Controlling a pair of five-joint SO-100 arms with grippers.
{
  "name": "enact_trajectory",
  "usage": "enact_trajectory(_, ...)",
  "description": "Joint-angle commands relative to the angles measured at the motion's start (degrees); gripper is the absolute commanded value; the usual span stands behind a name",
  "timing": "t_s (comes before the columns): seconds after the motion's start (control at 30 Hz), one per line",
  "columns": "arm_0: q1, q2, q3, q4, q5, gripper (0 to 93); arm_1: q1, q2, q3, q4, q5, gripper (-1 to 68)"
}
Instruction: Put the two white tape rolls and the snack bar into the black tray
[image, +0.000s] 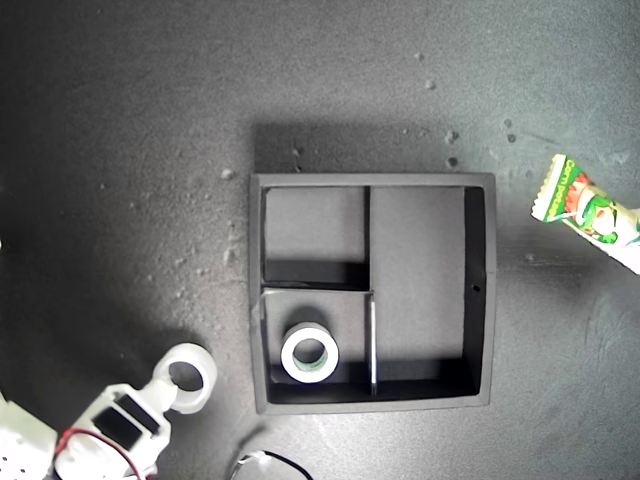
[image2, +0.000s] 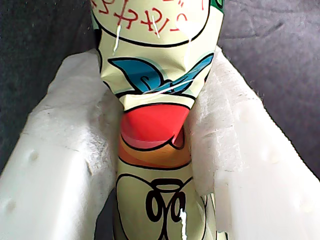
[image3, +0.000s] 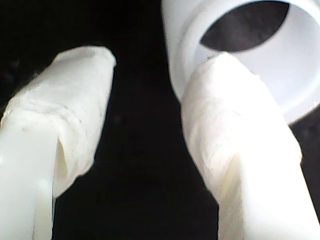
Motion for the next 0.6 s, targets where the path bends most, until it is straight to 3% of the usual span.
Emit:
enact_trajectory(0.0, -1.32, -1.85, -4.57, -0.53, 2.46, 11.3, -1.41, 1.32, 0.62, -2.37, -16.79, 0.0)
enact_trajectory(0.17, -3.08, -6.42, -6.42, -0.53, 3.16, 11.8, -2.20, 0.88, 1.23, -3.87, -17.23, -0.1)
enact_trajectory(0.4, -6.42, -11.60, -6.42, -0.62, 2.81, 13.2, -0.88, 0.53, -5.63, -2.29, -40.17, -0.4)
enact_trajectory(0.57, -7.38, -14.15, -8.35, -1.58, 3.43, 13.2, 0.18, 0.44, -9.67, 2.02, -43.86, -0.4)
